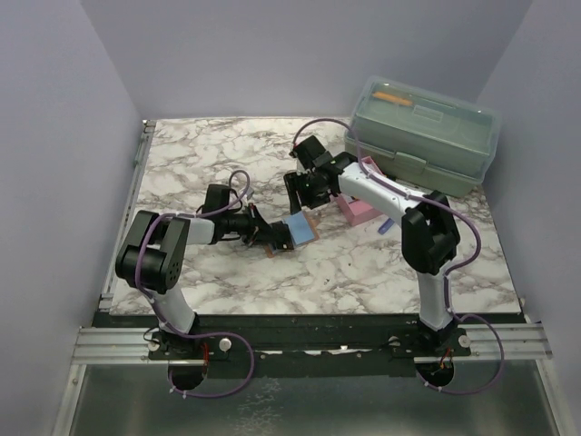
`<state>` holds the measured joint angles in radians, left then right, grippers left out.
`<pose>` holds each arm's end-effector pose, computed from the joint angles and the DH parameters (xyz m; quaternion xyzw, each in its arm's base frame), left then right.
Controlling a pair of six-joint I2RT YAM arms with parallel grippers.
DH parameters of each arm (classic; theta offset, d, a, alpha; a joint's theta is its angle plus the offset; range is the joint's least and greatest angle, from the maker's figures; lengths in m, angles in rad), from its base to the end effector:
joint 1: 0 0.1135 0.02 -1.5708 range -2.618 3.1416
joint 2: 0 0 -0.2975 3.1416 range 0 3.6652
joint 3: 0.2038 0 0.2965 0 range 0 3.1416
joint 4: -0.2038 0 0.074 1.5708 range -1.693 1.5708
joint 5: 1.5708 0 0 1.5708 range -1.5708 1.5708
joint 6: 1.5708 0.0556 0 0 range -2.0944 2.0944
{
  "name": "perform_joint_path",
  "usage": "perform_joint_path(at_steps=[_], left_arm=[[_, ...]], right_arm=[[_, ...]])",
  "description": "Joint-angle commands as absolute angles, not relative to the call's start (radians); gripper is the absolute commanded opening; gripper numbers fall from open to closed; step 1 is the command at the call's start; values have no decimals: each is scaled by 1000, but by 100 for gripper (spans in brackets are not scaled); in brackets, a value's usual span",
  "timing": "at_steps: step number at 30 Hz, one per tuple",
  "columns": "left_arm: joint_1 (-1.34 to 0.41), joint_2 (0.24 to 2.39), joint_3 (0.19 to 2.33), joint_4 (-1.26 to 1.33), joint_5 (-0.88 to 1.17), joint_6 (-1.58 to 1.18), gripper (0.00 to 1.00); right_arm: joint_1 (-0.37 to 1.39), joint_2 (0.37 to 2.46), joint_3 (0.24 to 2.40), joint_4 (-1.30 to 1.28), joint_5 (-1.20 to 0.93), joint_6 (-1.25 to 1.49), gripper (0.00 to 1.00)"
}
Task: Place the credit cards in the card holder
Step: Insert the credit card into the card holder.
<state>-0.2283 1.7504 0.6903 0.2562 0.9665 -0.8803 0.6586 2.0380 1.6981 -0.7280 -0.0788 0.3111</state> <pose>0.3215 -0.1217 0.1062 -0.0983 0.8336 -0.5408 0.0549 0.4008 0.3157 0.2255 -0.1770 0.9515 0.1496 0.2022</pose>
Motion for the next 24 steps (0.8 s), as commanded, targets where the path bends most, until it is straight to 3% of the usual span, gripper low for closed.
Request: perform_joint_path(at_steps=[1, 16, 24], left_arm=[[-221, 1717, 727, 162, 944, -824, 0], [-221, 1765, 743, 149, 913, -820, 0], [-222, 1797, 748, 149, 916, -803, 0]], right_arm=[[685, 2069, 1753, -796, -61, 291, 66], [698, 2186, 1708, -786, -56, 291, 59], [698, 2213, 1666, -776, -7, 314, 38]])
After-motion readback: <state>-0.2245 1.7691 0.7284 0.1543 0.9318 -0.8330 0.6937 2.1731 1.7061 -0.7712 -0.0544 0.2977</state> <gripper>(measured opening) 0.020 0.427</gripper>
